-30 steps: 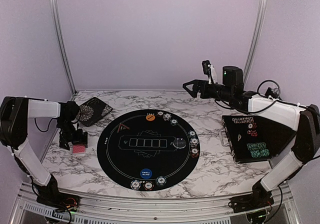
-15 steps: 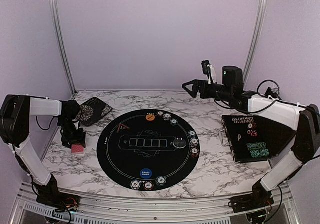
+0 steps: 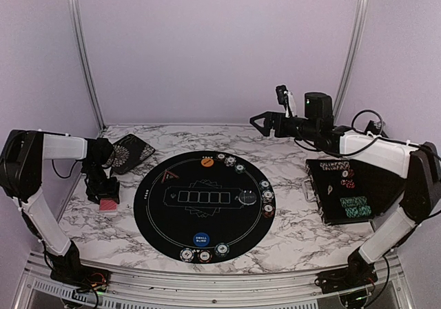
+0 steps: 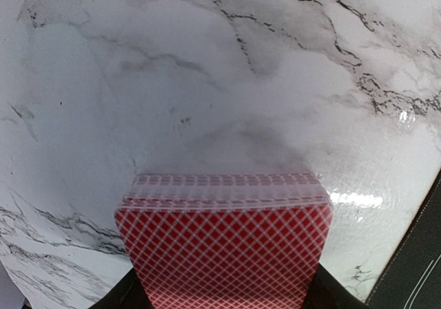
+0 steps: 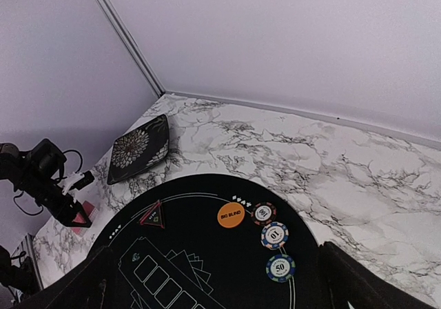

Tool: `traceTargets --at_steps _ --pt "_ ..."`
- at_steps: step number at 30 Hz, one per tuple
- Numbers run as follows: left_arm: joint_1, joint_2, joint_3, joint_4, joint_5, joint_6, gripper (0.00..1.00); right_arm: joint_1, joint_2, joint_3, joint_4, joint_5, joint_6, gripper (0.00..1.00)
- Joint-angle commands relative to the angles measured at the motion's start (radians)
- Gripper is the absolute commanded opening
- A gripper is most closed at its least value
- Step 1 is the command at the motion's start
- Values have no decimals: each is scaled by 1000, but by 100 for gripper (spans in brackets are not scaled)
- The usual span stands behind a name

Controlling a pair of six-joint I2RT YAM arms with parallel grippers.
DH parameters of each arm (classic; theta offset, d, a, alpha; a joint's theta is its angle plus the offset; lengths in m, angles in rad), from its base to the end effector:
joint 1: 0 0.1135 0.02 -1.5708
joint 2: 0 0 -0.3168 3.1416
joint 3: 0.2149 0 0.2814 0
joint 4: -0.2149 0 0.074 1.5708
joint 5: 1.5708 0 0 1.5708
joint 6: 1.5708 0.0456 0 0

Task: Distribute texas hold em gaming equipment
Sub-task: Pick up the face-down deck piles from the center of the board.

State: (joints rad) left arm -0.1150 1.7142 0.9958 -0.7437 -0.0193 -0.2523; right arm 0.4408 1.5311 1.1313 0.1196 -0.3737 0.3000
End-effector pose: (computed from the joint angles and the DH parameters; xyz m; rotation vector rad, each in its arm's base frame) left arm 0.3227 -0.0364 0.1724 -0.2095 3.0240 -0.0014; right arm 0.3510 0.1840 0.3461 -0.4036 1.8771 0.8530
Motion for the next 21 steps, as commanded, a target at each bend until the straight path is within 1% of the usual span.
traceTargets --at_steps 1,12,21 --pt "-11 -6 1 -46 -7 14 50 3 31 54 -8 -16 16 98" --pt "-24 -37 28 -85 -9 19 50 3 91 95 -60 -60 33 96" --pt "-51 -67 45 -114 -11 21 50 18 153 149 -113 -101 52 92"
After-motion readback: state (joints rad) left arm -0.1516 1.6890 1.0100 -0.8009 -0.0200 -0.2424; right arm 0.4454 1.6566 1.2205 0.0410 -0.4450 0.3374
